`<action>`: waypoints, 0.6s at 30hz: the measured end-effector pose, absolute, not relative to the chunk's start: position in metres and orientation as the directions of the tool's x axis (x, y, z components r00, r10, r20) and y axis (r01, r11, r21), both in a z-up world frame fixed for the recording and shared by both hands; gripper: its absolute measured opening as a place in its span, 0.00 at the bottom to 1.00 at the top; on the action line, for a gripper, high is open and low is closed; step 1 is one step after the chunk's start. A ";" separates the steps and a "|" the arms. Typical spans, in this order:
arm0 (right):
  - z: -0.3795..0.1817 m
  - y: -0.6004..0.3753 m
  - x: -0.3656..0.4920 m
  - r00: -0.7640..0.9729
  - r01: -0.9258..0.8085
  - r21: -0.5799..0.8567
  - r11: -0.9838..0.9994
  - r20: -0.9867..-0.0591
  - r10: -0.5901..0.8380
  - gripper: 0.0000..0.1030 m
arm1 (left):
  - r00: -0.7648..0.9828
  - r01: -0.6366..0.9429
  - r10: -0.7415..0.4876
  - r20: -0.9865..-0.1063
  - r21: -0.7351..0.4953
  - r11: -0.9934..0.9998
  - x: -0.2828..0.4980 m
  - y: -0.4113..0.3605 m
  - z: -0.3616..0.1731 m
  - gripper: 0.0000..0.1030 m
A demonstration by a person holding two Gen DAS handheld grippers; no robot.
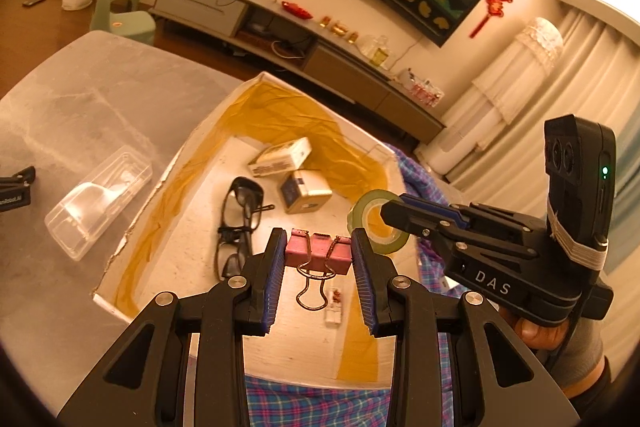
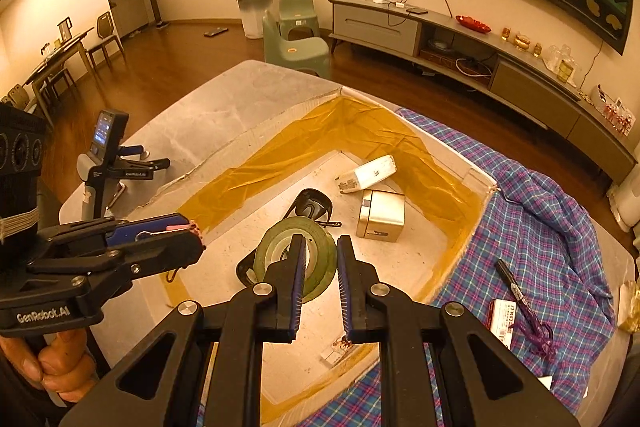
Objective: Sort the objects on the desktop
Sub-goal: 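Open the right tool to drop the tape while the left tool releases the pink clips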
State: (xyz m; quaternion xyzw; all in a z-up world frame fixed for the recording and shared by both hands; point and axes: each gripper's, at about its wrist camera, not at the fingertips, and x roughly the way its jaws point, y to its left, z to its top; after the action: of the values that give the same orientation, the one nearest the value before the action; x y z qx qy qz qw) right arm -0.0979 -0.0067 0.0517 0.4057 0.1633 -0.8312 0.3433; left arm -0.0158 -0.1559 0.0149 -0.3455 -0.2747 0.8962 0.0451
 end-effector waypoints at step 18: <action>0.018 -0.043 -0.151 -0.357 0.712 -0.016 -0.702 -0.870 -0.342 0.16 | -0.724 0.181 0.241 -0.646 -0.515 -0.838 -0.031 -0.169 0.000 0.33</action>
State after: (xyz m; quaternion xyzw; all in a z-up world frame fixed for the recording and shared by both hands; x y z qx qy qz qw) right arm -0.1506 -0.0433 0.0177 0.4616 0.2004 -0.7988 0.3297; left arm -0.0307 -0.1688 -0.0002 -0.3710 -0.2840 0.8839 0.0171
